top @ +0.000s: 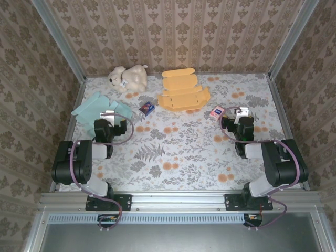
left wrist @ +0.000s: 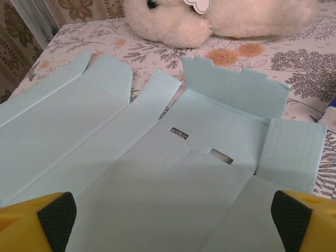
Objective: Fold the paper box
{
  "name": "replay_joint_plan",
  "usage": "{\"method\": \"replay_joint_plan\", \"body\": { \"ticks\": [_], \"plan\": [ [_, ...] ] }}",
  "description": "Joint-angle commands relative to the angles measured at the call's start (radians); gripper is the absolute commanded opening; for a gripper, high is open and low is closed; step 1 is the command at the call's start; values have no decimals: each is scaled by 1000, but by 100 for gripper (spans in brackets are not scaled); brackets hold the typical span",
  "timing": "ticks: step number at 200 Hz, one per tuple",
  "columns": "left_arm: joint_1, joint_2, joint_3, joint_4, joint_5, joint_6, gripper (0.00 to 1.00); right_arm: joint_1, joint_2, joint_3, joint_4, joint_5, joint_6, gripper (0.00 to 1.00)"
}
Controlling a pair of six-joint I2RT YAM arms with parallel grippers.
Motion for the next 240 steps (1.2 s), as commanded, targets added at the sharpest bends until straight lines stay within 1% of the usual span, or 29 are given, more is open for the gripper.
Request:
{"method": "replay_joint_plan", "body": {
  "ticks": [1,15,46,58,69,137,147,161,174,181,188,199,209,219,231,240],
  "plan": [
    [16,-16,22,-1,35,11,100,-5,1,17,0,-21,-11,100],
    [29,-15,23,-1,54,6,100,-4,0,15,1,-22,-11,100],
    [33,-15,23,-3,58,2,100,-5,1,15,0,-24,-10,100],
    [49,-17,20,1,94,-9,100,-4,0,15,1,-24,-10,100],
    [51,-15,20,1,99,-7,100,-6,0,15,2,-24,-9,100],
    [47,-16,21,0,92,-4,100,-8,-1,16,1,-32,-9,100],
    [35,-18,22,-1,76,8,100,4,-6,9,12,-18,-20,100],
    [3,-48,26,-27,27,32,100,22,-49,8,-20,17,-33,100],
    [-14,-107,33,-86,-6,38,100,42,-123,28,-130,92,-22,100],
    [-25,-148,52,-150,-60,29,100,49,-174,54,-223,122,-3,100],
    [-32,-193,69,-219,-102,18,100,62,-207,81,-308,180,29,100],
    [-40,-255,81,-287,-175,-16,100,80,-252,115,-413,254,94,100],
    [-40,-314,95,-358,-239,-103,100,86,-297,138,-478,242,145,100],
    [-34,-374,115,-442,-266,-207,100,98,-326,189,-575,227,189,100],
    [-33,-422,149,-536,-276,-320,100,117,-329,277,-725,205,255,100],
    [-32,-443,184,-621,-261,-378,100,133,-311,351,-842,183,317,100]
  ]
}}
